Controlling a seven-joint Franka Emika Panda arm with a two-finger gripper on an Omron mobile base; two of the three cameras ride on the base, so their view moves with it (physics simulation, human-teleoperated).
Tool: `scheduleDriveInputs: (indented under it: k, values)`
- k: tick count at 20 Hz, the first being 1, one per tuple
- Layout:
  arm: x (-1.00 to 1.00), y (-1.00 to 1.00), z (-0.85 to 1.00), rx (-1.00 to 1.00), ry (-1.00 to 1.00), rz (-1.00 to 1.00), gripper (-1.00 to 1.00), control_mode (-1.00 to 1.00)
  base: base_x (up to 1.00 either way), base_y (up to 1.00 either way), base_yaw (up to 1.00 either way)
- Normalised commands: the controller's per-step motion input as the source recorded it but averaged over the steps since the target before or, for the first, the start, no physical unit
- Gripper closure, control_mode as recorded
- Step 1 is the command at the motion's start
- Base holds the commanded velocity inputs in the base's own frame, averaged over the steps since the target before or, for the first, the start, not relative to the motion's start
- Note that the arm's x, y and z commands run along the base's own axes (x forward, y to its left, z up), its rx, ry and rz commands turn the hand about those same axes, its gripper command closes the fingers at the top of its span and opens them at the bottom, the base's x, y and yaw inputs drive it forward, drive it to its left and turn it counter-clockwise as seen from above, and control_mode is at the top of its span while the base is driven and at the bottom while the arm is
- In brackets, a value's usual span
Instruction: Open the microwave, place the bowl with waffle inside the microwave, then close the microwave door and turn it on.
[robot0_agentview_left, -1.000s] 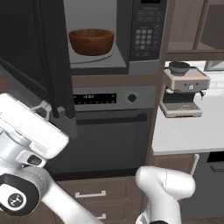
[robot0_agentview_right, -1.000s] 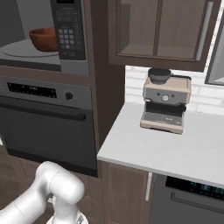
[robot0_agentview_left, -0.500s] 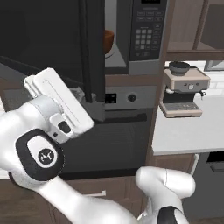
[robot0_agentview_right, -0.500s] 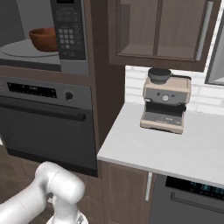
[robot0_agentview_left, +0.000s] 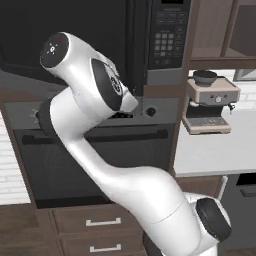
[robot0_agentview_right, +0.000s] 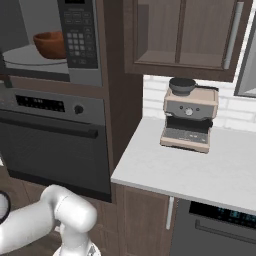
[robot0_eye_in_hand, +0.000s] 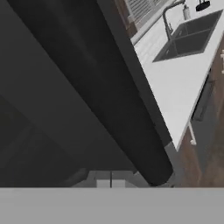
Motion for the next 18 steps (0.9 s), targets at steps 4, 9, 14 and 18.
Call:
scheduleDriveInputs:
  k: [4,9,14,18]
  values:
    - [1.00,-1.00,0.06,0.29,0.11,0.22,1.00,-1.00,0.00,0.00,0.00]
    - [1.00,-0.85,-0.56,0.11,-0.11,0.29,1.00,-1.00,0.00,0.00,0.00]
    - [1.00,-0.49,-0.65,0.02,-0.28,0.30,1.00,-1.00,0.00,0.00,0.00]
    - [1.00,-0.20,-0.72,0.00,-0.37,0.24,1.00,-1.00,0.00,0.00,0.00]
